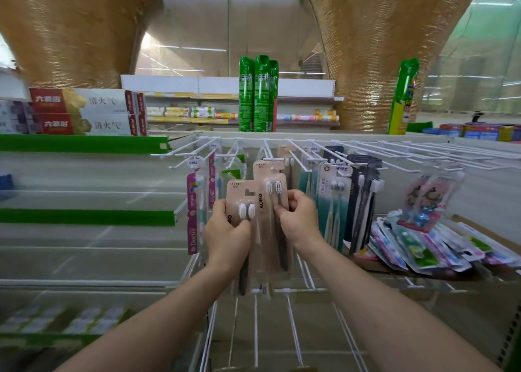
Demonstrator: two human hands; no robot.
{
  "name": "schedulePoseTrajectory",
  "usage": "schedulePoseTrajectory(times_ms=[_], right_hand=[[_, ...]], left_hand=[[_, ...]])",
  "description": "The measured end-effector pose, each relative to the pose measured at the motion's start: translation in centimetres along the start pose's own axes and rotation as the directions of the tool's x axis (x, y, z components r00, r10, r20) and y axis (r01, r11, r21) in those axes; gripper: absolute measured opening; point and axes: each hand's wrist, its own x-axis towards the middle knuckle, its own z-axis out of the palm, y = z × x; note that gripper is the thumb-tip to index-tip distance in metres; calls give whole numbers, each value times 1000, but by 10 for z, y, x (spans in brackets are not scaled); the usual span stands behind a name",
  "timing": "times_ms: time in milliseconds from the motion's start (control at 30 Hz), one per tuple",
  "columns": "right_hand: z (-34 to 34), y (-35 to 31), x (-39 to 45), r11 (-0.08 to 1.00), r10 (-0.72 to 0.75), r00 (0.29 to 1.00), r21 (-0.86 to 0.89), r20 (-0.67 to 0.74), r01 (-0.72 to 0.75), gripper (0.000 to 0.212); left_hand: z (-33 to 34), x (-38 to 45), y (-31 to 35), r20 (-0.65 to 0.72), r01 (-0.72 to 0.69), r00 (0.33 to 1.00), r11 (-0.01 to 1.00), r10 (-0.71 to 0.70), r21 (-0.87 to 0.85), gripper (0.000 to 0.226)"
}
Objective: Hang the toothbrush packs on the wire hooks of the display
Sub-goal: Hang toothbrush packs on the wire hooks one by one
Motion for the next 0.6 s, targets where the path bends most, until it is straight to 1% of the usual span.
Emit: schedulePoseTrajectory(times_ms=[133,200,300,367,467,600], right_hand=[[-12,1,-4,999,-32,999,-27,-22,31,28],[-19,4,-7,999,-19,999,-28,-43,18,30],[-32,8,-8,1000,12,993,11,-117,-11,31],[-41,10,-4,1000,13,987,6,-160,-13,29],[-48,9,1,1000,22,983,-4,-180,-24,24],[-49,12,4,999,33,983,-12,-183,-36,26]], left_hand=[[12,-5,6,3,-5,1000,999,5,-34,26],[17,-6,7,-3,-7,1000,999,6,-53,27],[22,-8,8,13,4,1000,998,-3,-69,22],[25,-10,8,21,4,1000,998,-3,-57,21],[29,-12,9,27,2,1000,998,0,-64,22],[33,-16,11,38,1,999,998,1,-67,25]])
